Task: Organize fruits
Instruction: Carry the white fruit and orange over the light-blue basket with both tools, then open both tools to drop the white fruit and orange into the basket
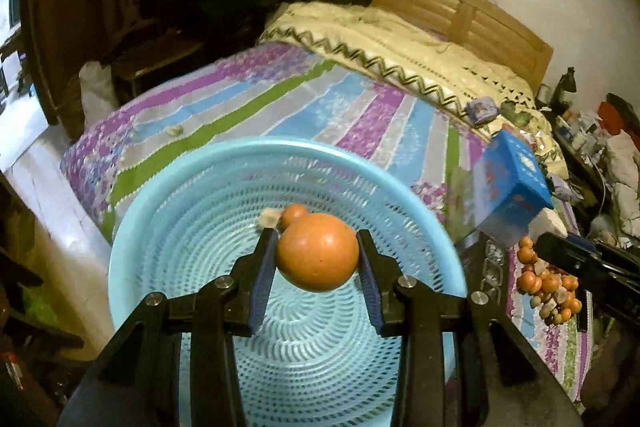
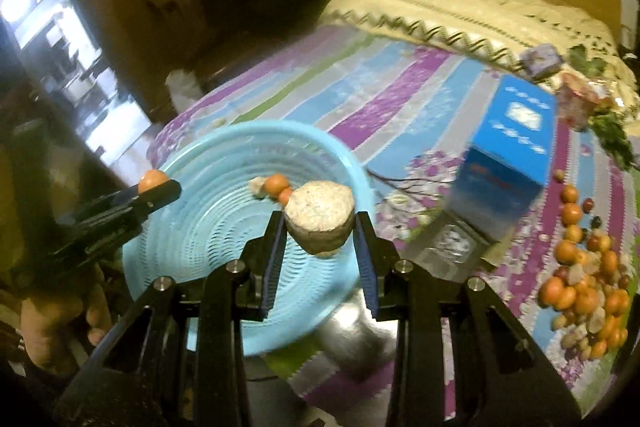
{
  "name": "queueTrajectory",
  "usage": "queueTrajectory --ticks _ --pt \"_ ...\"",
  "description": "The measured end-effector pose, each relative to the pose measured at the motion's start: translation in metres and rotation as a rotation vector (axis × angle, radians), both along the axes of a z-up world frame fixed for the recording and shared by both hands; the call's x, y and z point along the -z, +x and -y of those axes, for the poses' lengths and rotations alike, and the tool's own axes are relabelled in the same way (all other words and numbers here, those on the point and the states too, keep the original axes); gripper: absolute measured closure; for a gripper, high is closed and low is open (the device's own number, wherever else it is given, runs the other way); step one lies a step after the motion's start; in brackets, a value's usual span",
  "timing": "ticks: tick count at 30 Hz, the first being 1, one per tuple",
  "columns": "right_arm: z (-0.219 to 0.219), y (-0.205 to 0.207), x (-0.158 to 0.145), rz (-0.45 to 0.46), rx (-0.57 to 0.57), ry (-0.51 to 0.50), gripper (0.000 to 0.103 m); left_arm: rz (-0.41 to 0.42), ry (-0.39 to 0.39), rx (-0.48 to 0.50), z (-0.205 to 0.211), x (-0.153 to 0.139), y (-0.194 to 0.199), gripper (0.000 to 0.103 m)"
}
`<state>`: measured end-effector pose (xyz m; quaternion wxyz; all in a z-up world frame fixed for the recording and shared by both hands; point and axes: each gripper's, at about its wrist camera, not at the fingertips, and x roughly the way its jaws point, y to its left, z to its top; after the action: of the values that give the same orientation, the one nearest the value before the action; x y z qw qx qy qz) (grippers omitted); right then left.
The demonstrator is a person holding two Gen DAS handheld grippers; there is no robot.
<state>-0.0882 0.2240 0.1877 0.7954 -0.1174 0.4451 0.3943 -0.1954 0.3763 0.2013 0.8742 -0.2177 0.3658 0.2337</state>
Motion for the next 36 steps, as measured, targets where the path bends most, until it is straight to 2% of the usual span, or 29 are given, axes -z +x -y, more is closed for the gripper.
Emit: queueTrajectory --ticks 7,21,36 --pt "-0.033 0.002 0.019 -0.085 -0.054 -0.055 0.068 -0.062 -0.057 0.004 -0.020 0.018 -0.005 0.063" --pt "-0.052 0.008 0.054 -0.209 -0.076 -0.179 0.068 -0.151 -0.181 0.005 -0.050 0.052 -0.001 0.062" --pt "-0.061 0.006 0.060 -0.228 -0.106 -0.212 0.068 -0.187 -0.201 0.037 -0.051 0.061 0.006 0.062"
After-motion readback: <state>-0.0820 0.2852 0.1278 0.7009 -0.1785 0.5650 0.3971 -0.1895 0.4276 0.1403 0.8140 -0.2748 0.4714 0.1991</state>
